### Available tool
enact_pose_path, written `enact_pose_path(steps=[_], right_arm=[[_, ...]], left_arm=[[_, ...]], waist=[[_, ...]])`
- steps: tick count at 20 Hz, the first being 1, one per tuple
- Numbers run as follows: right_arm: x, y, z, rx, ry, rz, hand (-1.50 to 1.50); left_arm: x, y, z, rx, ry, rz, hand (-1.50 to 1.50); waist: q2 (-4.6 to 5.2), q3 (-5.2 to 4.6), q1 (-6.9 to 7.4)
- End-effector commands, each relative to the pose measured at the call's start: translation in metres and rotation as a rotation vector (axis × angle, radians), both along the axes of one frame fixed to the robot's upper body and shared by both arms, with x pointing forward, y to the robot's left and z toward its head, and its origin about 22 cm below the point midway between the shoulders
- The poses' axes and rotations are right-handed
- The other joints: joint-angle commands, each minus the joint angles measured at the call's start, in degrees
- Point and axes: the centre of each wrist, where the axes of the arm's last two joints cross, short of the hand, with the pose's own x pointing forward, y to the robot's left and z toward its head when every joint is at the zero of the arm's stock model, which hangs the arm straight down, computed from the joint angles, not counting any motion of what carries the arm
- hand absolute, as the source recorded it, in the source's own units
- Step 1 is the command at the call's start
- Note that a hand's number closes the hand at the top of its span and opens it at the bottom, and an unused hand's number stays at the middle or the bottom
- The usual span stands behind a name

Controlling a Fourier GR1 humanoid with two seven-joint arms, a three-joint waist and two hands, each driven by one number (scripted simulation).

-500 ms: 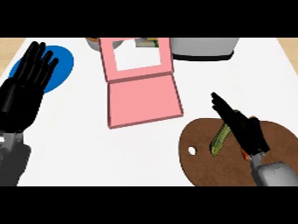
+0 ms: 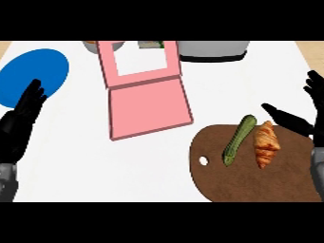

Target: Pick the squash from the cutting board and place it in the cardboard box

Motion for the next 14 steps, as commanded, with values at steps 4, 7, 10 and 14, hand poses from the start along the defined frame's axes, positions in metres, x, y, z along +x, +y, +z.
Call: enact_pose_path(steps=[4, 7, 10, 14], right_arm=[[-0.014, 0.042, -0.031, 0.016, -0.248, -0.476, -1.50], [-0.044, 0.028, -0.031, -0.120, -0.109, -0.410, -1.50], [-0.050, 0.015, -0.049, -0.273, 0.141, -0.335, -1.50], [-0.052, 0.022, -0.031, -0.350, 0.350, -0.254, -1.50]], left_arm=[[-0.021, -0.010, -0.042, 0.104, 0.083, 0.030, 0.00], [-0.032, -0.021, -0.046, 0.093, 0.089, 0.017, 0.00], [-0.028, -0.019, -0.046, 0.112, 0.089, 0.033, 0.00], [-0.028, -0.017, -0.046, 0.110, 0.078, 0.050, 0.00]], waist=[[-0.13, 0.23, 0.73], [-0.38, 0.16, 0.88], [-0.30, -0.04, 0.73], [-0.44, -0.16, 0.83]])
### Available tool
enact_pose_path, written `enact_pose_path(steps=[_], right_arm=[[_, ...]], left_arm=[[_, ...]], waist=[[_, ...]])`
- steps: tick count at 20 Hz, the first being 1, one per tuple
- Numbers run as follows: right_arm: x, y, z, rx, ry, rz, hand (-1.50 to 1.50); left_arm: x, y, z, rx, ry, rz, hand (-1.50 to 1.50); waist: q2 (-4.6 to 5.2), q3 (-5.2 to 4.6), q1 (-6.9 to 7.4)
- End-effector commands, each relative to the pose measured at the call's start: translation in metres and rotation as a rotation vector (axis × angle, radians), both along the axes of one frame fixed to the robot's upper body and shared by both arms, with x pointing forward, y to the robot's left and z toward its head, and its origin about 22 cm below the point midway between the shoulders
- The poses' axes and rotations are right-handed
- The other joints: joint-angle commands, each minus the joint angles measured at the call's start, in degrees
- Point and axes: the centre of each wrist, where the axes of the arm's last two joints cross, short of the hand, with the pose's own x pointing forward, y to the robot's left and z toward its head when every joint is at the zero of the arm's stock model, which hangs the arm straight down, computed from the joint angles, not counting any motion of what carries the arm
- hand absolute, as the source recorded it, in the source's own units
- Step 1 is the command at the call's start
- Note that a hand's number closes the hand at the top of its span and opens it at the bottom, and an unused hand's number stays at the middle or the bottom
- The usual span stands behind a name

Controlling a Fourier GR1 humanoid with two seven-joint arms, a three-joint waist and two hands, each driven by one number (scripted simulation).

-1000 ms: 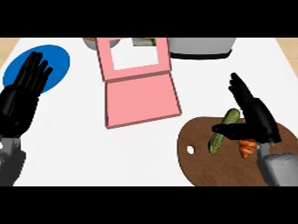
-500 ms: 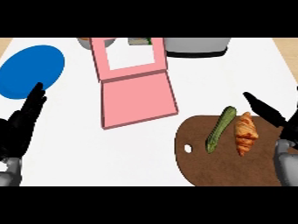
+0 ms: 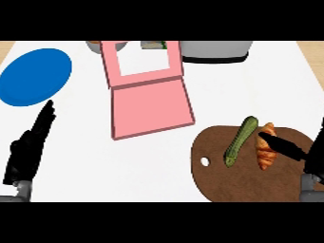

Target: Pick the squash from the cutting board and place it in the cardboard box

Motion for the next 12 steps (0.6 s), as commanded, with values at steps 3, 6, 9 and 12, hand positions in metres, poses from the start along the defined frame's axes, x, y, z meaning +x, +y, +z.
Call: enact_pose_path(steps=[3, 6, 9, 12], right_arm=[[-0.012, 0.006, 0.012, -0.067, 0.445, 0.110, -1.50], [-0.006, 0.024, 0.031, -0.062, 0.616, 0.143, -1.50], [0.000, 0.042, 0.048, -0.025, 0.732, 0.183, -1.50], [0.004, 0.064, 0.081, -0.013, 0.792, 0.187, -1.50]], left_arm=[[0.003, -0.008, 0.003, 0.018, -0.003, 0.008, 0.00], [-0.002, -0.008, -0.004, 0.017, -0.003, -0.007, 0.00], [-0.006, -0.007, 0.011, 0.009, -0.007, -0.042, 0.00], [0.007, -0.010, 0.003, -0.001, 0.009, -0.011, 0.00]], waist=[[-0.10, -0.09, -0.04], [-0.07, -0.08, 0.67], [-0.07, 0.17, 1.24], [0.09, 0.19, 0.51]])
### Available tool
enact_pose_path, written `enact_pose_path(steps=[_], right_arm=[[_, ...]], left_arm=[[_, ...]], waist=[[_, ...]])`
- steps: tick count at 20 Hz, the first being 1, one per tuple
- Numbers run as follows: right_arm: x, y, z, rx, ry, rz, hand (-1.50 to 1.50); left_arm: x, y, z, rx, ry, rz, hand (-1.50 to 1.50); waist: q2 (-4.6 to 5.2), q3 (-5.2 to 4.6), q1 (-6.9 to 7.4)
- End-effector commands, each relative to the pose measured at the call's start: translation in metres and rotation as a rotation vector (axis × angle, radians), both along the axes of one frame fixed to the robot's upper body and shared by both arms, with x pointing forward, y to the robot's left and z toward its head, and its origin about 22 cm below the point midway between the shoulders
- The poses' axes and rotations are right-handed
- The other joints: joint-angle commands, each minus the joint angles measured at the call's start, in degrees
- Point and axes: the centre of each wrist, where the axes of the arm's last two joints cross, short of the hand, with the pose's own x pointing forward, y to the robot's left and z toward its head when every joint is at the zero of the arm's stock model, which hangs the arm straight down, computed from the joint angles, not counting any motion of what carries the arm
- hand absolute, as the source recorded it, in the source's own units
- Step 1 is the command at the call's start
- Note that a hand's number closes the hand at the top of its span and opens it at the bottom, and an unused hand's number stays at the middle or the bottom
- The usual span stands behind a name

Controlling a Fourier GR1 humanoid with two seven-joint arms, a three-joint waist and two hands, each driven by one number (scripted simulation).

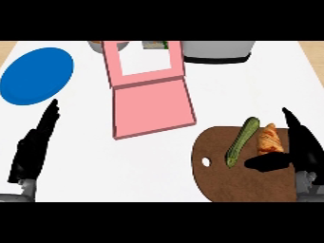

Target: Pick the squash from the cutting board and place it in the cardboard box

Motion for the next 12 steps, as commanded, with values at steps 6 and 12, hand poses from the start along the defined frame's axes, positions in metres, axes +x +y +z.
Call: enact_pose_path(steps=[6, 12], right_arm=[[0.012, 0.048, 0.024, -0.009, 0.152, -0.073, -1.50], [0.028, 0.044, 0.012, -0.031, 0.208, -0.091, -1.50]], left_arm=[[0.004, 0.000, -0.012, -0.006, 0.011, -0.003, 0.00], [0.002, 0.002, 0.016, 0.007, -0.005, 0.000, 0.00]], waist=[[0.15, 0.15, 0.00], [0.17, 0.20, 0.27]])
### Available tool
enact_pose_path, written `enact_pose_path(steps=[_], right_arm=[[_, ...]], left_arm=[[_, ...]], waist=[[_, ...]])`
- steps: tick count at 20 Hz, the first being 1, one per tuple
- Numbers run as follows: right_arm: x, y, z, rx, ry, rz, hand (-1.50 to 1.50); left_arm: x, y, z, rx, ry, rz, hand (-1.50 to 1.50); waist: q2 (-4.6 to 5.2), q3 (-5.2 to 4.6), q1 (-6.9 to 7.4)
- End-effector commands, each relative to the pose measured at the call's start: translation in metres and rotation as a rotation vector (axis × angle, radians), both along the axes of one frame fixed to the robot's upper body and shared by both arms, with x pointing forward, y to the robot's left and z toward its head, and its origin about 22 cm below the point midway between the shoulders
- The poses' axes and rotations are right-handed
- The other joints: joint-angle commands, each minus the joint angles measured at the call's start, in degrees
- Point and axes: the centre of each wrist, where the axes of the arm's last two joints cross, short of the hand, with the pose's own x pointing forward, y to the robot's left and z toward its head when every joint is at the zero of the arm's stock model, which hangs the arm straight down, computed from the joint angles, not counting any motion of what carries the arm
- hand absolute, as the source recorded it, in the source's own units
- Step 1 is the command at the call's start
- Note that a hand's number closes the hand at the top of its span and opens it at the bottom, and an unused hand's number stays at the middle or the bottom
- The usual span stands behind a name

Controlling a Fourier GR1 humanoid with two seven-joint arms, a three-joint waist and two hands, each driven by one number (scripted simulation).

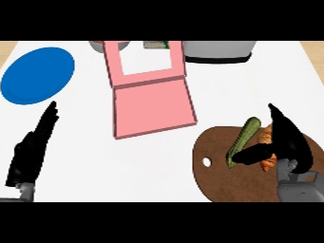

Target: Pick the squash from the cutting board and place it in the cardboard box

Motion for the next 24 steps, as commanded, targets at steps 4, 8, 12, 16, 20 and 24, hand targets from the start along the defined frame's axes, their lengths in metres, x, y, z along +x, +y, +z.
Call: enact_pose_path(steps=[4, 8, 12, 16, 20, 24], right_arm=[[-0.002, 0.015, -0.019, -0.018, 0.159, -0.100, -1.50], [-0.003, 0.005, -0.026, -0.009, 0.137, -0.112, -1.50], [0.011, 0.014, -0.014, -0.035, 0.140, -0.089, -1.50], [0.017, 0.015, -0.031, -0.015, 0.140, -0.097, -1.50], [0.002, 0.017, -0.041, -0.020, 0.125, -0.095, -1.50], [0.010, 0.020, -0.051, -0.012, 0.109, -0.103, -1.50]], left_arm=[[-0.002, -0.005, -0.013, 0.009, -0.003, 0.000, 0.00], [-0.003, 0.004, -0.002, -0.014, 0.001, 0.009, 0.00], [0.012, -0.023, -0.011, -0.015, 0.009, 0.006, 0.00], [0.007, -0.011, 0.004, 0.013, 0.000, -0.002, 0.00], [-0.007, 0.008, 0.000, 0.013, 0.010, 0.013, 0.00], [0.010, 0.006, -0.017, -0.011, 0.001, 0.016, 0.00]], waist=[[0.03, 0.01, -0.29], [0.01, 0.04, -0.27], [0.06, 0.02, -0.42], [0.04, 0.05, -0.13], [0.00, 0.04, -0.18], [0.05, 0.04, -0.30]])
